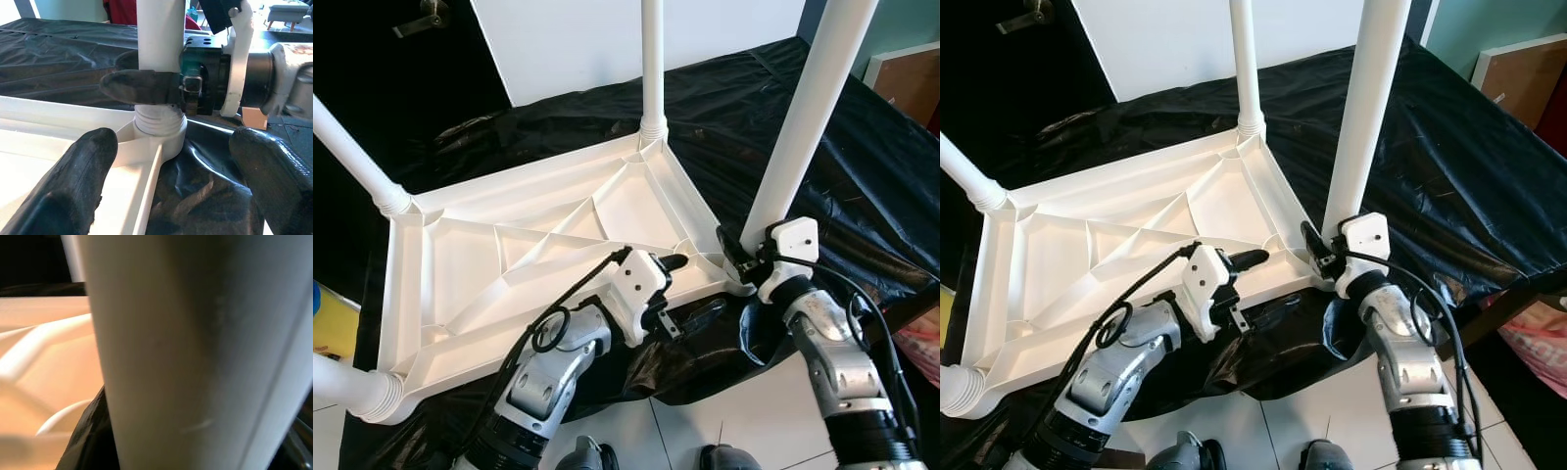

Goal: Building children table

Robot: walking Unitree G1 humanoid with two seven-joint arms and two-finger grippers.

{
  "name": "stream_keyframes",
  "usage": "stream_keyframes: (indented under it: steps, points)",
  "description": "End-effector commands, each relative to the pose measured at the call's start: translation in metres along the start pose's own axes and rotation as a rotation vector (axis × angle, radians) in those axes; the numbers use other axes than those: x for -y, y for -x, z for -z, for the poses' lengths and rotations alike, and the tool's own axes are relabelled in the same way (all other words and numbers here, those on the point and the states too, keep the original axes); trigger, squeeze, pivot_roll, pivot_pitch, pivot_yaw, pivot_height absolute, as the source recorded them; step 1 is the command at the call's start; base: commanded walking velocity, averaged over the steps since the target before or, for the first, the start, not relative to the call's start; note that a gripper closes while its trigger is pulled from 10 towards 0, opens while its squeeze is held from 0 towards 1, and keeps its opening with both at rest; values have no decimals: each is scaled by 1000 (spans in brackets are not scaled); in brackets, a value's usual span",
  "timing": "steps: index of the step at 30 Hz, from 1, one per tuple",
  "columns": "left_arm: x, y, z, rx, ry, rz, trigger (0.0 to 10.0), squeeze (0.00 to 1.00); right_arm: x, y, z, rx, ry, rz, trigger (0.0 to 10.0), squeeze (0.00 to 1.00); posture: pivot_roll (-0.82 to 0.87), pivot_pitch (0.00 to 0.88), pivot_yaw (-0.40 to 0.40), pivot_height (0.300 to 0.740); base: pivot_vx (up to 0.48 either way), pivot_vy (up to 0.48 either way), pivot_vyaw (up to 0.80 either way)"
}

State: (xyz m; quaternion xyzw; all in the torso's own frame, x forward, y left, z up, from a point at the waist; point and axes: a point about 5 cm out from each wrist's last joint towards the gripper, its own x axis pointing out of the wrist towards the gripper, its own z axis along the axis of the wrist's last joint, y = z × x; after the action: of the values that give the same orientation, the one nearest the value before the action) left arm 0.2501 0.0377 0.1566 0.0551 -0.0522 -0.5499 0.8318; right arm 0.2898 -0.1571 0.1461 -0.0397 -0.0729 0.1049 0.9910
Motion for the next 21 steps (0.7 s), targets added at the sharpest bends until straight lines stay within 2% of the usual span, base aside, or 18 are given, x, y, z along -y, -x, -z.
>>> stream_keyframes:
  steps: [1, 3, 4, 6, 8, 10, 12, 13, 21]
  points:
    - [0, 2, 2, -13, 9, 6, 10000, 0, -2, 8, 24, -138, -42, 64, 10000, 0, -117, 108, 79, 740, 0, 0, 0]
    - [1, 2, 3, -15, 15, 0, 10000, 0, -3, 10, 28, -161, -58, 155, 10000, 0, -117, 105, 74, 740, 0, 0, 0]
    - [1, 2, 3, -15, 15, 0, 10000, 0, -3, 10, 28, -161, -58, 155, 10000, 0, -117, 105, 74, 740, 0, 0, 0]
    - [1, 2, 4, -14, 25, -7, 10000, 0, -5, 12, 31, -180, -71, 285, 10000, 0, -116, 102, 74, 740, 0, 0, 0]
    - [1, 2, 4, -13, 29, -10, 10000, 0, -5, 13, 31, -185, -72, 330, 10000, 0, -116, 102, 74, 740, 0, 0, 0]
    - [1, 2, 3, -13, 31, -15, 10000, 0, -6, 15, 32, -191, -84, 428, 10000, 0, -113, 99, 72, 740, 0, 0, 0]
    - [1, 2, 3, -13, 32, -16, 10000, 0, -7, 16, 32, -194, -87, 463, 10000, 0, -112, 98, 71, 740, 0, 0, 0]
    - [-1, 2, 3, -16, 27, -21, 10000, 0, -10, 15, 31, -185, -116, 486, 10000, 0, -110, 96, 72, 740, 0, 0, 0]
    - [-5, 1, 1, -14, 17, -31, 10000, 0, -16, 14, 25, -167, -109, 470, 10000, 0, -112, 91, 72, 740, 0, 0, 0]
